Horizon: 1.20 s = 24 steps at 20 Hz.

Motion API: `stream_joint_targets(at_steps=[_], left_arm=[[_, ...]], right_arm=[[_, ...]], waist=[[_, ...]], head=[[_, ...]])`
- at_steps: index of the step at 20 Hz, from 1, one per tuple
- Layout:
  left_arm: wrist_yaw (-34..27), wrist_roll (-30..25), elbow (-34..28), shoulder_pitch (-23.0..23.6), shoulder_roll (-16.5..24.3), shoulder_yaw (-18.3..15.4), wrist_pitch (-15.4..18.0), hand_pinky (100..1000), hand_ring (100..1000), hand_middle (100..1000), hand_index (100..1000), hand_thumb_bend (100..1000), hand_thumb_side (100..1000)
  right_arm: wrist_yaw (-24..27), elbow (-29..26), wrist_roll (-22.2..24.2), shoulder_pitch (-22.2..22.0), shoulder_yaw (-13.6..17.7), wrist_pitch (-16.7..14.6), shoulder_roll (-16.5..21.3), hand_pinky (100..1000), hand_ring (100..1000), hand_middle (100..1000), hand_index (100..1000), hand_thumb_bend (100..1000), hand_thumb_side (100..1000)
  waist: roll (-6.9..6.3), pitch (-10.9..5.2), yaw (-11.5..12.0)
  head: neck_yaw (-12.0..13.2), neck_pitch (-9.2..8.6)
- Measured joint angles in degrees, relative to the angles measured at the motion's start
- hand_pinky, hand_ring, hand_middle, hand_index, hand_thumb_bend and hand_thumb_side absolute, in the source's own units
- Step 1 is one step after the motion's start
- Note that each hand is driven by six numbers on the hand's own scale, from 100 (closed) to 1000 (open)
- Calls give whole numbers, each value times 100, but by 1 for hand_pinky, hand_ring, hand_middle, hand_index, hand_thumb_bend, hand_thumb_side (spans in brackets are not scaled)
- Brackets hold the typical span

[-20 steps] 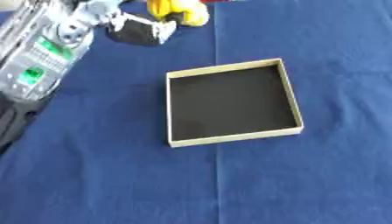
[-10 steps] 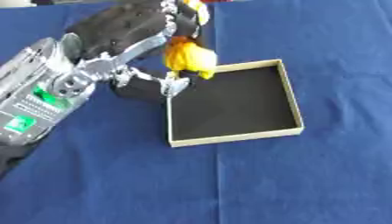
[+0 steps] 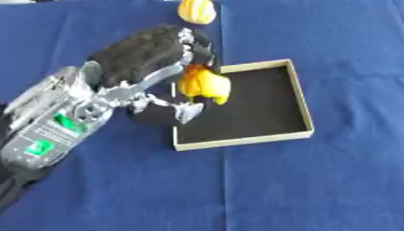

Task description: Pick up objects on the table and place them in the box.

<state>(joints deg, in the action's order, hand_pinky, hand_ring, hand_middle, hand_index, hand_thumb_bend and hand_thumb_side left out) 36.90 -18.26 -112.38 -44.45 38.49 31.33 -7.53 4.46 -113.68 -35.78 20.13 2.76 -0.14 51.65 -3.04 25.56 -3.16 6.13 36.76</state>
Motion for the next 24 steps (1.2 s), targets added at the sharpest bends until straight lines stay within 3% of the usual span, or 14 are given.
stream_joint_targets(at_steps=[3,7,9,10,13,15,18,24], left_arm=[[192,-64,220,47,-119,115,46,822,683,617,703,100,100],[441,-192,503,99,-219,204,155,877,837,793,921,100,100],[543,-312,596,109,-227,226,218,906,902,846,964,104,237],[598,-369,624,116,-227,231,249,924,953,880,995,174,451],[809,-459,649,154,-227,226,298,939,990,894,1000,258,610],[947,-437,632,167,-221,184,306,936,991,891,1000,280,630],[1097,-300,500,179,-183,61,280,925,985,887,1000,280,592],[972,4,9,48,-3,-381,87,894,950,859,963,181,463]], right_arm=[[0,0,1,0,-2,10,-4,794,880,734,783,100,813],[-4,0,-3,-2,-3,14,-16,794,880,733,783,100,812],[-6,0,-4,-3,-4,16,-34,794,881,733,783,100,813],[-7,0,-4,-3,-7,18,-49,793,882,733,783,100,813],[-8,0,5,-10,-35,29,-54,793,883,732,782,100,814],[-9,0,12,-47,-36,38,-54,793,883,732,782,100,814],[-12,0,13,-62,-37,50,-55,793,883,732,782,100,815],[-33,0,-1,-105,-37,66,-54,793,884,733,783,100,813]], waist=[[16,17,-6],[49,19,-25],[49,19,-25],[49,19,-24],[49,19,-21],[49,19,-11],[49,18,1],[48,8,47]], head=[[0,1],[0,1],[0,1],[0,1],[-1,1],[-15,1],[-27,1],[-87,5]])
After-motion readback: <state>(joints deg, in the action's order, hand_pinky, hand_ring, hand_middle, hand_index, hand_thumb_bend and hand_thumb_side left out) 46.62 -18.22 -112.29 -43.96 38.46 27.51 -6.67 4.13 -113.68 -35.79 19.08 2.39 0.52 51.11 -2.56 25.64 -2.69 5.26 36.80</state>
